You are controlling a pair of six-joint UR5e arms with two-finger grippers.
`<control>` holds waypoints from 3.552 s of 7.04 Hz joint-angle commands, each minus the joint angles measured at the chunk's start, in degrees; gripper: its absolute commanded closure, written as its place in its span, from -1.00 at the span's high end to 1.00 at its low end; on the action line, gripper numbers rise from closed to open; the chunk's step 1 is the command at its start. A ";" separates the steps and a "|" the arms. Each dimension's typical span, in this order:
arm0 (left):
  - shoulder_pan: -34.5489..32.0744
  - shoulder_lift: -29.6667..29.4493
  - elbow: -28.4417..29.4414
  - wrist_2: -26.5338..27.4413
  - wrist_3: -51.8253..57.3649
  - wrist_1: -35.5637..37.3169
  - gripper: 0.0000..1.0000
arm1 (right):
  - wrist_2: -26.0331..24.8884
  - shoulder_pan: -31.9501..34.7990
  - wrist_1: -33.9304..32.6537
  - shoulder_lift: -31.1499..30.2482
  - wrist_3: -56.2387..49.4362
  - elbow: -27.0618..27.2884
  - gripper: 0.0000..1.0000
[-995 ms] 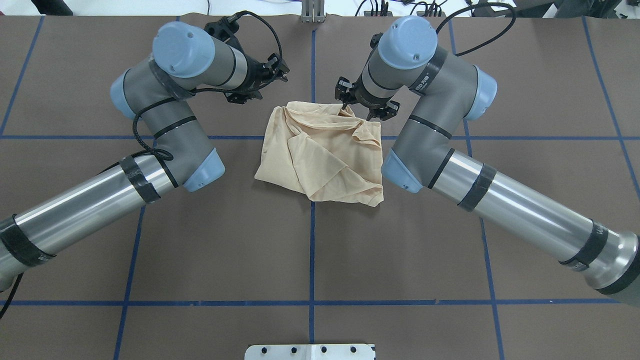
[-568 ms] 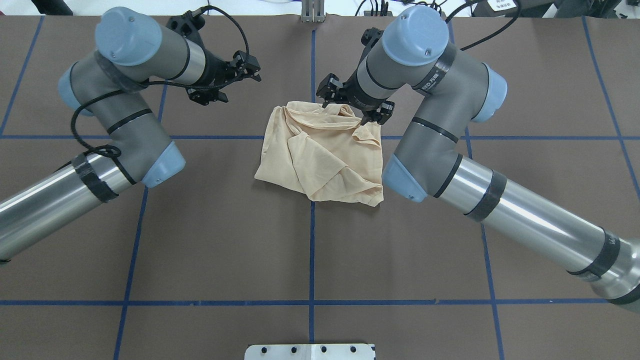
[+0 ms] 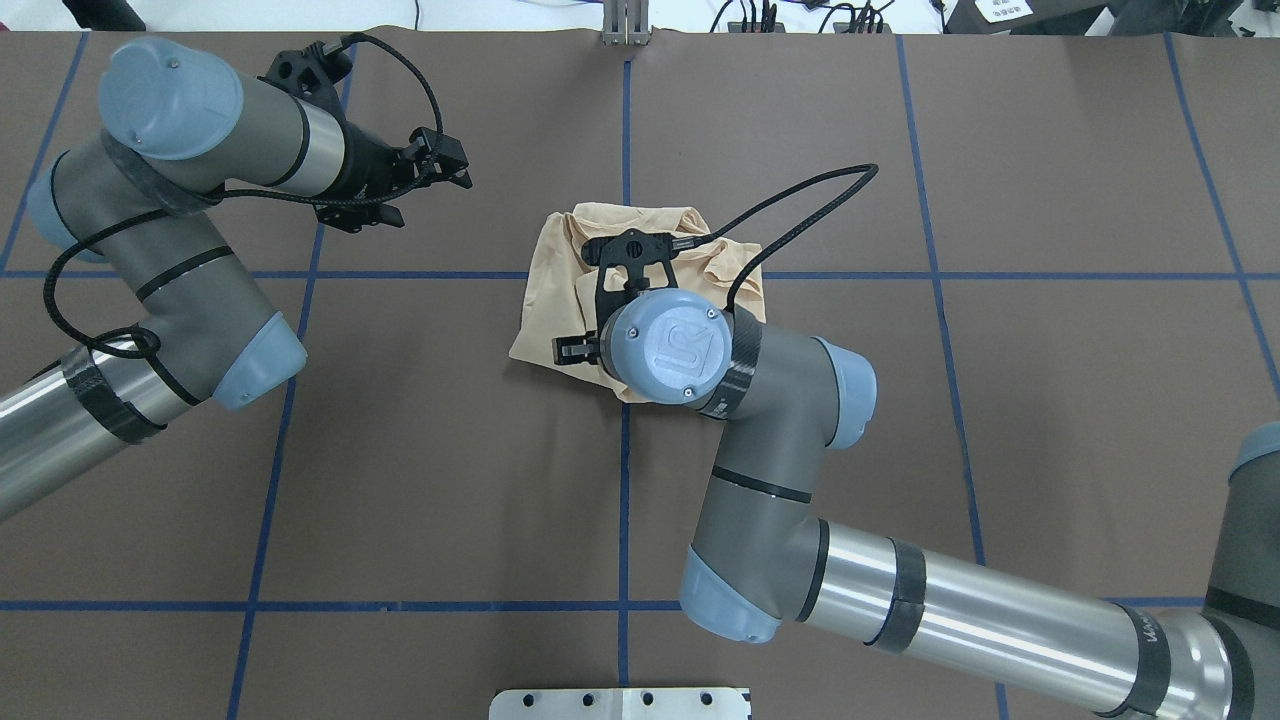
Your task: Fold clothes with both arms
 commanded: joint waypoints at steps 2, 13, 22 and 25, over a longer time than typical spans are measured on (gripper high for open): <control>0.08 0.53 -0.05 -0.09 -0.01 0.01 1.00 | -2.43 -1.29 -0.01 -0.02 -10.87 -2.00 0.49; 0.34 0.36 -0.05 -0.18 -0.10 0.01 1.00 | -1.48 0.89 -0.10 -2.66 -13.01 2.12 -1.00; 0.52 -0.43 0.30 0.09 -0.72 0.01 1.00 | -1.47 12.58 0.60 -2.31 -16.43 -6.31 1.00; 0.35 0.09 -0.83 -0.09 0.15 0.01 1.00 | 8.56 17.75 0.17 -1.61 -16.44 -5.97 1.00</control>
